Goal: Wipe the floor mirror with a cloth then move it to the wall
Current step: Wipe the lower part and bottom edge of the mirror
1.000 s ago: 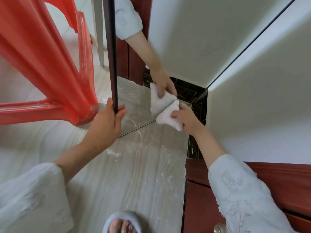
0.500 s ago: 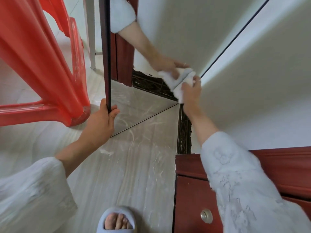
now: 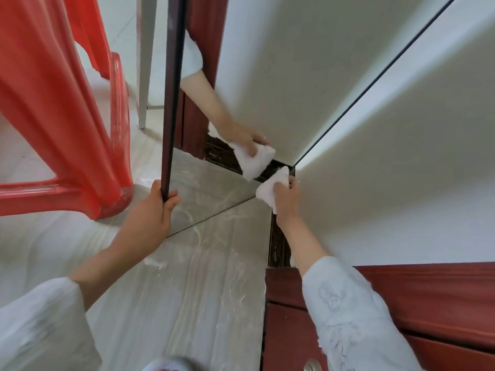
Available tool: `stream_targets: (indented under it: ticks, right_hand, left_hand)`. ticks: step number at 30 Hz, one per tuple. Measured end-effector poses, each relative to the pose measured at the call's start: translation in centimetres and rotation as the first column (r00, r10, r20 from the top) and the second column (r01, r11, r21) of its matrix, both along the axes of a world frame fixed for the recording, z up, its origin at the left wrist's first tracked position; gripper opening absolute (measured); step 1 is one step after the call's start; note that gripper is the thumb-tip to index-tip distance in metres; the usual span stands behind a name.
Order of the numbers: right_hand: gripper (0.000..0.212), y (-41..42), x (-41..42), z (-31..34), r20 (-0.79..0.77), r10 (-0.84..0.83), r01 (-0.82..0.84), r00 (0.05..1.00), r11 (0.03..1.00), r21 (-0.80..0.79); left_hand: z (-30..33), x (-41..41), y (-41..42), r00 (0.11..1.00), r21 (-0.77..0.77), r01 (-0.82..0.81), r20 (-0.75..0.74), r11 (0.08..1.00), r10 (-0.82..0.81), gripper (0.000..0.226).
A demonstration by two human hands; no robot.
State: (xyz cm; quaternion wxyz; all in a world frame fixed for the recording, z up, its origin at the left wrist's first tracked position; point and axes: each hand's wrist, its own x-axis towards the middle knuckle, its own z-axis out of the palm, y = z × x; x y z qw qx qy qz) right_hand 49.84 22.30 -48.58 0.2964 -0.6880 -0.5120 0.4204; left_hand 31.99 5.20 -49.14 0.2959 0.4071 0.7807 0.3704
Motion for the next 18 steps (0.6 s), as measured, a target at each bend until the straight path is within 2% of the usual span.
stream_targets:
  ticks: [2,6,9,11,14,16,18]
  right_hand:
    - [0.005,2.7,-0.1,0.7,-0.061,-0.126,0.130,0.990,0.990,0.059]
    - [0.025,3.2,-3.9,1.2,-0.157,-0.196,0.226,0.968,0.953,0.204]
    - [0.033,-1.8,-6.5,-0.6,-0.076,-0.131,0.147,0.989,0.947,0.286]
    - [0.029,-5.7,-6.7,-2.4,-0.035,0.060,-0.053,0.998,0.981,0.188]
    - [0.016,-8.4,-5.4,-3.7,-0.031,0.299,-0.300,0.954,0.952,-0.063]
    - [0.006,-7.4,-4.3,-3.8,-0.070,0.251,-0.259,0.966,0.955,-0.148]
    - [0.009,-5.2,-3.1,-3.6,-0.011,0.132,-0.133,0.991,0.984,-0.118]
  left_hand:
    - [0.0,0.1,0.1,1.000,-0.006,-0.004,0.004,1.000,0.004,0.037]
    - [-0.1,-0.1,0.2,1.000,-0.011,0.008,-0.001,1.000,-0.008,0.037]
    - [0.0,-0.1,0.2,1.000,-0.010,0.000,-0.003,1.000,0.000,0.036]
    - [0.1,-0.1,0.2,1.000,-0.014,0.003,0.004,1.000,-0.003,0.035]
    - [0.2,-0.2,0.3,1.000,-0.022,0.014,0.011,1.000,-0.013,0.036]
    - [0.3,-0.2,0.3,1.000,-0.025,0.012,0.027,1.000,-0.012,0.036]
    - [0.3,-0.1,0.2,0.999,-0.022,0.006,0.038,1.000,-0.006,0.036]
